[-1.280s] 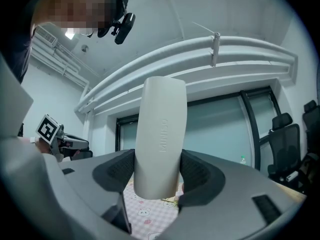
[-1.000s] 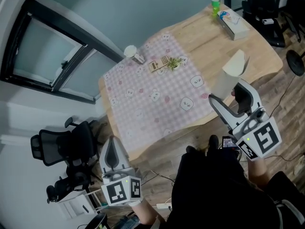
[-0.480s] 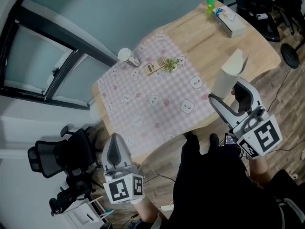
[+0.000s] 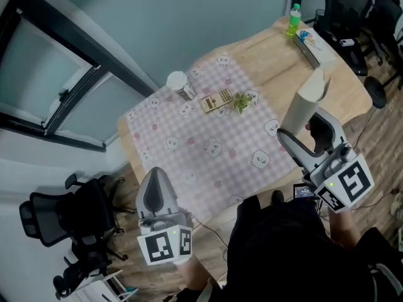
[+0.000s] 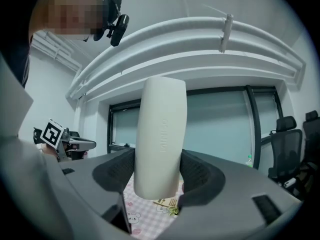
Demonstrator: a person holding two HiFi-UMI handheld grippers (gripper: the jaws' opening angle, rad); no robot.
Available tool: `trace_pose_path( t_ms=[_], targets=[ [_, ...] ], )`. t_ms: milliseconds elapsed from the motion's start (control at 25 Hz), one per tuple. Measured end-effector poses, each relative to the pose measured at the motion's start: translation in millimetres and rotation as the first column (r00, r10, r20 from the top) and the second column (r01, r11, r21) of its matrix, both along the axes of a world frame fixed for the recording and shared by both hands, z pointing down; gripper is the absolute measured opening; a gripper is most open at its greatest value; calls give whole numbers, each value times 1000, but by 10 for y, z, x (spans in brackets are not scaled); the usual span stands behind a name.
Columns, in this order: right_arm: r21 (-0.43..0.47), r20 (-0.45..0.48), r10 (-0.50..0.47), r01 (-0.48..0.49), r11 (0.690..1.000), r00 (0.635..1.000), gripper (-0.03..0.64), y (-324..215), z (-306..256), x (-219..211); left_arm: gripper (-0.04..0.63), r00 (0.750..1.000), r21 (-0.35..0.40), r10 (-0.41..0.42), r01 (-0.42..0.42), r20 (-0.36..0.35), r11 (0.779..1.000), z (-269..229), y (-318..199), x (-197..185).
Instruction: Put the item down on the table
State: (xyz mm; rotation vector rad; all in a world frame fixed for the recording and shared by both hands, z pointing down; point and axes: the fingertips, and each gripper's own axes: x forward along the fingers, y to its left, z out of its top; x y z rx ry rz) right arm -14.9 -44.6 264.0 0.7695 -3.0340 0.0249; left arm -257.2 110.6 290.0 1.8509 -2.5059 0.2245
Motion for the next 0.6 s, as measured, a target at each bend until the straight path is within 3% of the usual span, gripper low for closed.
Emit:
trace_pose_path(
  t_ms=[160, 280, 400, 600],
  targets=[
    [-28, -41, -27, 26, 999, 999, 295, -9, 46, -445, -2, 997, 7, 17, -17, -80, 1000, 184, -180, -345],
    [-40, -105, 8, -12, 999, 994, 295, -91, 50, -588, -2, 991, 7, 52, -52, -120, 999, 248, -303, -478],
    [-41, -117, 47, -52, 998, 992, 295, -195, 15, -675, -2, 987, 20, 71, -69, -145, 997, 282, -378, -616],
    [9, -149, 16, -14, 1000, 989, 295, -82, -47, -928, -2, 983, 42, 65, -59, -170, 997, 250, -283, -811]
  ],
)
